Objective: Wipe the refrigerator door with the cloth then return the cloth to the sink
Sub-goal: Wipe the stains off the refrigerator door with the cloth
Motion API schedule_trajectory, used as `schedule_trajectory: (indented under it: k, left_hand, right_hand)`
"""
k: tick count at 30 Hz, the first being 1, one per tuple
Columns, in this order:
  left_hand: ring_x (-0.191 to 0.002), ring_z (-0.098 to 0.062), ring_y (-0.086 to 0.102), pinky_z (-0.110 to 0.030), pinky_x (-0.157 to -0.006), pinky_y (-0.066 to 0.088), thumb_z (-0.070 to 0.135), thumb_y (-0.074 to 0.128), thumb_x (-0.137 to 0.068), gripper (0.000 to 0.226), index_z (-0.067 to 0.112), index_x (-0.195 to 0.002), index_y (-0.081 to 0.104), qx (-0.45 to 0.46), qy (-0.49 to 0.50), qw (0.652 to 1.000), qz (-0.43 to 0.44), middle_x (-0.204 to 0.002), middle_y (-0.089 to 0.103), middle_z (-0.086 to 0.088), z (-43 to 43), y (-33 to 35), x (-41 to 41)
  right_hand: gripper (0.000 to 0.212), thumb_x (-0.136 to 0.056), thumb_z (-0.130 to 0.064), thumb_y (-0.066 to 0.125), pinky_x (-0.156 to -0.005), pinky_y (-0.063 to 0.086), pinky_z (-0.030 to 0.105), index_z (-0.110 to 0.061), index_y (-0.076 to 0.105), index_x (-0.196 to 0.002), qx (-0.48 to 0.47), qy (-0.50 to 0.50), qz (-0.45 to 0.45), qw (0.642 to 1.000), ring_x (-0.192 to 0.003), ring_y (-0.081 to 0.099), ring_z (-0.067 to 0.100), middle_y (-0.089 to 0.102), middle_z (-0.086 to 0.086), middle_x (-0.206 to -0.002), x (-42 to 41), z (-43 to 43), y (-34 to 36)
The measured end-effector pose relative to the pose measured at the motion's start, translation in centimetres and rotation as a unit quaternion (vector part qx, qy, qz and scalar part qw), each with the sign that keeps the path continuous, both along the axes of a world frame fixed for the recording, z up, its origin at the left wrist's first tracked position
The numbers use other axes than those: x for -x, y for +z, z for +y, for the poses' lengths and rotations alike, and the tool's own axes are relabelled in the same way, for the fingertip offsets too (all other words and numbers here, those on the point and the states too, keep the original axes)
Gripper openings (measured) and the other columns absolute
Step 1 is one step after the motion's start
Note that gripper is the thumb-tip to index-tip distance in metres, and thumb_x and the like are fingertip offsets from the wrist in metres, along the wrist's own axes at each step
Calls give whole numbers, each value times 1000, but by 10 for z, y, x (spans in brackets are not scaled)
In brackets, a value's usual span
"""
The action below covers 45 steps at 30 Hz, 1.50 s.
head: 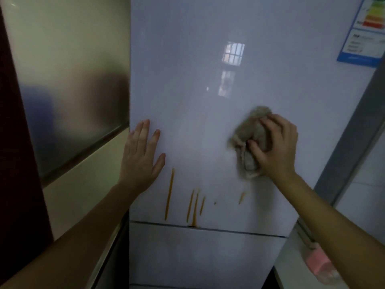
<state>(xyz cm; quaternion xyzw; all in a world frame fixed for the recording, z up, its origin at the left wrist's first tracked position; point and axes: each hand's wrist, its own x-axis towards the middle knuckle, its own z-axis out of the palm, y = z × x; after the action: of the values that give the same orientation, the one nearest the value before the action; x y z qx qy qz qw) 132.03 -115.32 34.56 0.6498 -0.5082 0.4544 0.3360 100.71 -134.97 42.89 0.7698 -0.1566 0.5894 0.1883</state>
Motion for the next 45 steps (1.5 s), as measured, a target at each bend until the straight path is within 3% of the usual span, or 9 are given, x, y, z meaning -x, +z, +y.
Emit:
schedule_trajectory:
  k: [2,7,12,29,35,45]
  left_hand:
    - [-154,-38,19,-54,-124,21,39,48,-99,65,4,-153,37,2,-2,1000,-2,-164,22,-24,0,0,0]
    - [-154,-37,18,-52,-125,19,42,46,-99,67,5,-154,35,-8,-4,1000,4,-165,21,-23,2,0,-1]
    - [-154,-37,17,-54,-125,18,41,47,-99,67,5,-153,34,1,-9,1000,13,-164,21,-23,1,0,3]
    - [-156,-39,9,-58,-126,12,38,50,-98,69,4,-154,29,-7,-16,999,47,-166,13,-24,-5,-3,9]
    - [-156,-39,8,-57,-126,12,39,49,-98,70,5,-154,27,-13,-12,998,55,-166,12,-24,-3,-1,12]
    - [-154,-44,12,-55,-125,14,40,47,-99,69,3,-153,27,-29,8,999,16,-164,14,-29,-1,-1,4]
  right_hand:
    - [60,-83,-23,82,-109,37,40,-6,57,-135,-54,-1,-78,996,-128,46,32,51,18,-139,1,4,3]
    - [61,-82,-23,82,-112,31,31,-6,55,-135,-97,6,-96,991,-129,44,30,50,18,-140,-8,15,-22]
    - [60,-83,-27,78,-107,37,40,-8,55,-135,-98,-4,-77,992,-126,46,32,50,18,-140,-9,18,-44]
    - [60,-82,-23,80,-108,42,47,-10,52,-134,-161,-5,-63,985,-129,45,31,46,14,-142,-2,25,-114]
    - [61,-81,-24,79,-112,35,34,-6,54,-134,-172,4,-66,983,-129,44,30,46,14,-142,-3,27,-116]
    - [62,-82,-22,82,-111,36,36,-7,54,-135,-145,27,-70,987,-130,42,29,43,10,-142,-3,18,-120]
